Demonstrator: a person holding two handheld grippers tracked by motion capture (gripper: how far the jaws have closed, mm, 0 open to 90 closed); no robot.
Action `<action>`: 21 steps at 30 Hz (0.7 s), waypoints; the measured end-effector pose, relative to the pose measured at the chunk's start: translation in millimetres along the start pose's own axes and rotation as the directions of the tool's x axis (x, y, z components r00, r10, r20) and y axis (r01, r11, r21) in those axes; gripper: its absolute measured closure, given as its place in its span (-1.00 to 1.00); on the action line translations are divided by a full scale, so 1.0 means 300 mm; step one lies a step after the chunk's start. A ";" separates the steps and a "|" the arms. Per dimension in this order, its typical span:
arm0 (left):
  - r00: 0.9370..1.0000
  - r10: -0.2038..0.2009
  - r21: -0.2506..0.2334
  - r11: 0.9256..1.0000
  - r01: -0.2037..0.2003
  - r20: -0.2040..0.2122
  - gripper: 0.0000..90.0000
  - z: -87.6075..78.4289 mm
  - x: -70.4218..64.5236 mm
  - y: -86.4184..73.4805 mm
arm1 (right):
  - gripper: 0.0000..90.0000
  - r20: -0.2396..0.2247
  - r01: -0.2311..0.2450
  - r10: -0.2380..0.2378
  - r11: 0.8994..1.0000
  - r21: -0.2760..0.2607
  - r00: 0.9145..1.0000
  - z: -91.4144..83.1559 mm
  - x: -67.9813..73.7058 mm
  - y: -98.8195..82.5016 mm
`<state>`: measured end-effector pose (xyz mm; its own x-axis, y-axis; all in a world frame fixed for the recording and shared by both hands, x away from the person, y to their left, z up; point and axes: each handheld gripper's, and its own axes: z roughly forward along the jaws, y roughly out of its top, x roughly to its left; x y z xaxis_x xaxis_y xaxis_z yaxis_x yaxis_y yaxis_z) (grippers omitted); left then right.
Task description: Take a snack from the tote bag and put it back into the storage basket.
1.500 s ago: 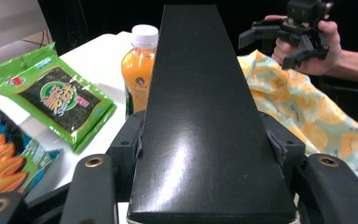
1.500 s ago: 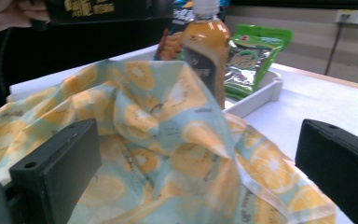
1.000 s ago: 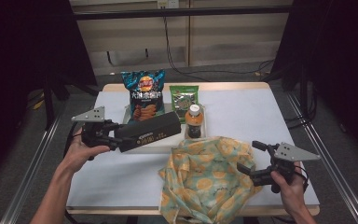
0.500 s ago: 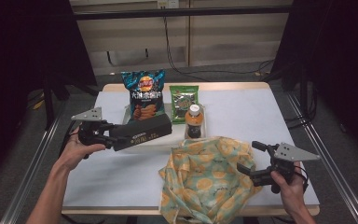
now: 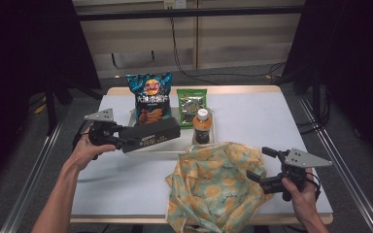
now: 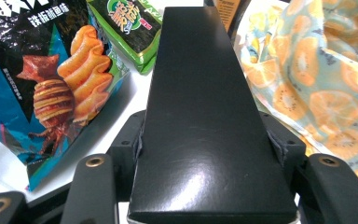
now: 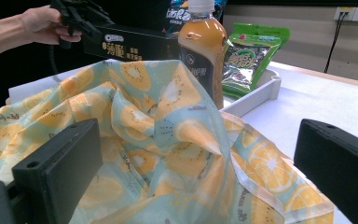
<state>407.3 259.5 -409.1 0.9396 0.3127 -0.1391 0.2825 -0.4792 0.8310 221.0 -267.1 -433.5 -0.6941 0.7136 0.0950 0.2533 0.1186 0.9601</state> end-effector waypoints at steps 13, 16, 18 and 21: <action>1.000 -0.001 0.052 0.999 0.001 0.007 -0.04 0.099 0.020 -0.006 | -1.00 -0.001 -0.006 0.006 1.000 0.002 1.000 -0.001 -0.002 -0.001; 1.000 0.012 0.071 0.997 -0.012 0.005 -0.04 0.111 0.023 -0.008 | -1.00 -0.001 -0.003 0.003 1.000 0.002 1.000 -0.001 -0.002 -0.001; 1.000 0.006 0.079 0.997 -0.006 -0.001 -0.05 0.120 0.022 -0.011 | -1.00 0.000 -0.005 0.005 1.000 0.002 1.000 -0.001 -0.002 -0.001; 1.000 -0.004 0.087 0.996 0.004 -0.008 -0.05 0.130 0.017 -0.018 | -1.00 -0.001 -0.002 0.002 1.000 0.002 1.000 -0.001 -0.002 -0.002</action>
<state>418.3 231.6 -435.2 0.9370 0.3210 -0.1379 0.3024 -0.5474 0.7804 221.0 -267.7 -434.2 -0.6940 0.7133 0.0974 0.2565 0.1186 0.9592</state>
